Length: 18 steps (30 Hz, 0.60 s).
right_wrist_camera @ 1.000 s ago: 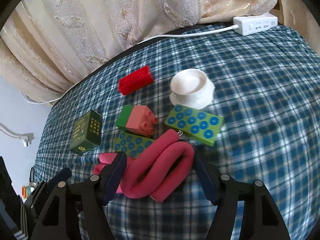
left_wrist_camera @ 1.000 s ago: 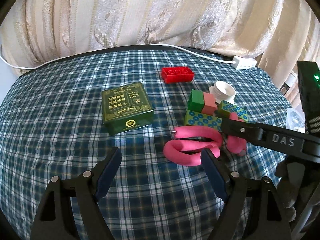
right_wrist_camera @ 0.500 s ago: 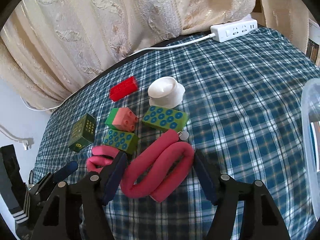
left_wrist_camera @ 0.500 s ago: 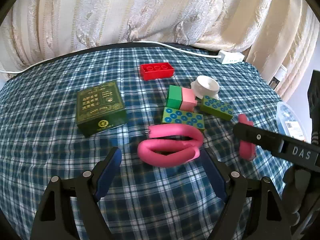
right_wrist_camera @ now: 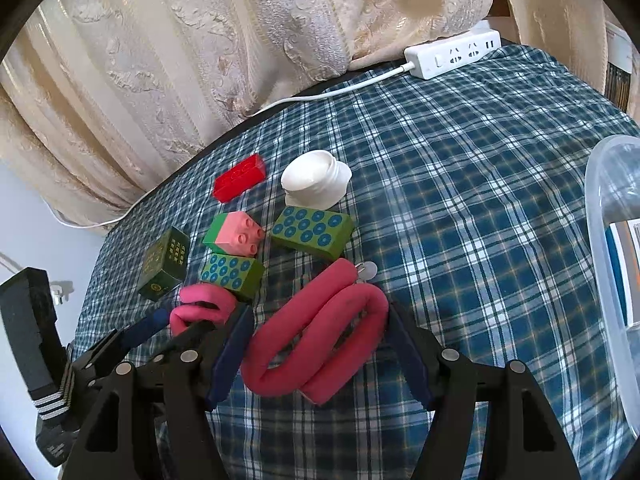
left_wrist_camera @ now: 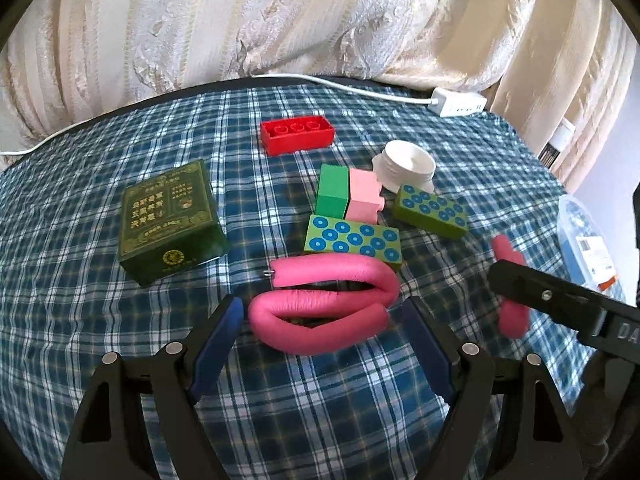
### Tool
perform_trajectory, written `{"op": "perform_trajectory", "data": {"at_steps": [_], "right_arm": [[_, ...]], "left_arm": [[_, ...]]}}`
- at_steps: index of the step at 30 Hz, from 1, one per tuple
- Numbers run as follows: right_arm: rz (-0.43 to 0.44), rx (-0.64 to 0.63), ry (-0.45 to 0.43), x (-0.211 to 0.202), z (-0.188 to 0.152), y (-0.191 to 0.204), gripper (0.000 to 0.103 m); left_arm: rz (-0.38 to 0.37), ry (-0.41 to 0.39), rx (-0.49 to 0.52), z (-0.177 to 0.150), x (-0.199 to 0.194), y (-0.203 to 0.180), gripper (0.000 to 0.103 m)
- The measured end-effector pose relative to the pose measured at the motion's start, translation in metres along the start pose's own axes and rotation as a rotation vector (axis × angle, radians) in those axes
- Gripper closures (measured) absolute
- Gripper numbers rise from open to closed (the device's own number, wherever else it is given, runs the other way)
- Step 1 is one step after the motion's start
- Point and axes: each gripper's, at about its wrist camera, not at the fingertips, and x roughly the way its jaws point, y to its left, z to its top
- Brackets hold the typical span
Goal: Organize objects
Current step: 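Grasp the bright pink foam hand gripper with the left tool, then carry both pink foam grippers over the clear bowl with both tools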
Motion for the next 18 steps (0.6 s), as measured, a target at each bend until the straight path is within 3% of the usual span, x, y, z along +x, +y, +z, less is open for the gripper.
{"op": "perform_trajectory", "data": {"at_steps": [8,11,18], "right_arm": [[-0.005,-0.001,-0.006,-0.002,-0.001,-0.003,0.032],[-0.008,-0.011,-0.008,-0.004,-0.002,-0.002,0.032],[-0.022,-0.03,-0.023,-0.01,-0.006,0.002,0.032]], "left_arm": [[0.026,0.003,0.031,-0.003,0.007,-0.003,0.022],[0.027,-0.006,0.041,-0.004,0.005,-0.004,0.03],[0.046,-0.051,0.063,-0.005,-0.004,-0.007,0.03]]}}
